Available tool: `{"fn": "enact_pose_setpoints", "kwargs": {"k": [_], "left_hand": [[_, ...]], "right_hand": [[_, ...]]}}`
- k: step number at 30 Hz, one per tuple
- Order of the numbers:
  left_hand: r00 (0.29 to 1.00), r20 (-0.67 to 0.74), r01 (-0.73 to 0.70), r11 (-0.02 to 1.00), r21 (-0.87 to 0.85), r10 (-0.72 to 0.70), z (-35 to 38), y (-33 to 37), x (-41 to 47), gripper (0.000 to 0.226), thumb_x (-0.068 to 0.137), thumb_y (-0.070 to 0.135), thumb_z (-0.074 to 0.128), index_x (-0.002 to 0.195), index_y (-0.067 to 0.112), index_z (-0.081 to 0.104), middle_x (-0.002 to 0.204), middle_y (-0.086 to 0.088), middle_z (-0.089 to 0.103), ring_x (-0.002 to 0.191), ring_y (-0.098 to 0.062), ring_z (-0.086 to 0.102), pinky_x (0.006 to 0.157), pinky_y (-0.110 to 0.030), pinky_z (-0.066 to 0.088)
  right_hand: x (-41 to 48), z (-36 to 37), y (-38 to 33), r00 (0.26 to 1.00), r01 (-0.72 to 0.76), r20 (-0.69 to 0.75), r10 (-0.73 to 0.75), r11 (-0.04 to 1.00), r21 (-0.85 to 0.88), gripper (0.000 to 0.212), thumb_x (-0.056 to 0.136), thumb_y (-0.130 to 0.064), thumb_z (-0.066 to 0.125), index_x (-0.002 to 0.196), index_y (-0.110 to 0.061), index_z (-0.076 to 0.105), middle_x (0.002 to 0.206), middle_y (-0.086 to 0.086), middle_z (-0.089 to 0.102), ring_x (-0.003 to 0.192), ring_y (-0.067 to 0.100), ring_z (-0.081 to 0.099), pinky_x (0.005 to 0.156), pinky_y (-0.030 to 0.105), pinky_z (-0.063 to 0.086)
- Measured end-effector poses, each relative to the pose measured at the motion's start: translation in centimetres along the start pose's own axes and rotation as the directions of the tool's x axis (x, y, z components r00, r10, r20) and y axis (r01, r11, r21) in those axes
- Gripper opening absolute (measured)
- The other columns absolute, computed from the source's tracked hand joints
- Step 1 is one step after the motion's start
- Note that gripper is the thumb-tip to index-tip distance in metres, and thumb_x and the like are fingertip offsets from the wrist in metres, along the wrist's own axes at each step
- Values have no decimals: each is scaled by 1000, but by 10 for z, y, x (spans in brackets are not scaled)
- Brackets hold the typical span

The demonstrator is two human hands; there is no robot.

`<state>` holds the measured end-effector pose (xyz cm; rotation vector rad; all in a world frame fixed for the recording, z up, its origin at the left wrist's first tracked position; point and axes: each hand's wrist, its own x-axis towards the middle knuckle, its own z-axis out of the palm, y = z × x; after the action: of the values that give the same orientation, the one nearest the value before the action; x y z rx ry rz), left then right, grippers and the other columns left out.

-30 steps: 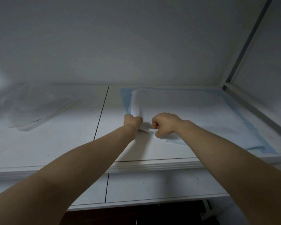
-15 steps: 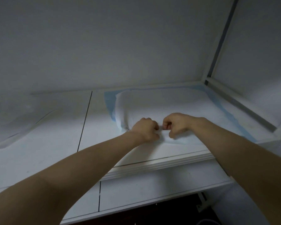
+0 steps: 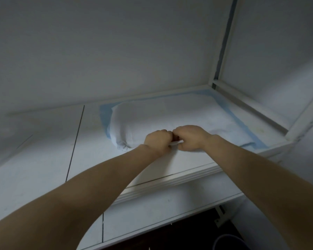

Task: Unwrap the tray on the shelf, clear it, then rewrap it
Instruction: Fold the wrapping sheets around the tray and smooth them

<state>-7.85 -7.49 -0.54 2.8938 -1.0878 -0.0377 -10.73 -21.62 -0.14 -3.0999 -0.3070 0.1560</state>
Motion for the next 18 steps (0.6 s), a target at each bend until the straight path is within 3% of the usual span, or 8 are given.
{"fn": "enact_pose_setpoints", "kwargs": {"k": [6, 10, 14, 18], "left_hand": [[999, -4, -50, 987, 151, 51, -4, 2, 5, 26, 84, 19, 53, 109, 10, 54, 108, -8, 61, 97, -29, 60, 67, -30, 38], [999, 31, -48, 990, 130, 45, -3, 5, 10, 27, 83, 20, 54, 108, 10, 50, 105, -8, 61, 92, -28, 59, 64, -31, 37], [996, 89, -24, 995, 100, 15, -6, 10, 19, 32, 83, 26, 57, 111, 13, 50, 108, -5, 60, 96, -25, 58, 69, -29, 39], [993, 86, -85, 996, -4, 85, -5, 25, 28, 39, 82, 34, 58, 114, 14, 49, 111, -4, 56, 101, -23, 56, 71, -29, 38]], "right_hand": [[-13, -2, 25, 998, -62, 8, 62, 998, -9, 33, 75, -11, 58, 106, -23, 53, 107, -6, 55, 94, 16, 50, 71, 27, 35], [-20, -1, 39, 996, -86, -19, 84, 982, -167, 21, 81, -9, 54, 93, -24, 43, 99, -3, 55, 85, 18, 48, 67, 31, 33], [-18, 7, 41, 995, -90, -58, 79, 974, -208, 21, 87, -9, 50, 107, -17, 49, 108, 1, 57, 100, 23, 54, 68, 32, 34], [-17, 9, 47, 995, -78, -75, 63, 974, -212, 27, 89, -10, 49, 115, -17, 49, 113, 1, 57, 106, 22, 54, 71, 33, 38]]}}
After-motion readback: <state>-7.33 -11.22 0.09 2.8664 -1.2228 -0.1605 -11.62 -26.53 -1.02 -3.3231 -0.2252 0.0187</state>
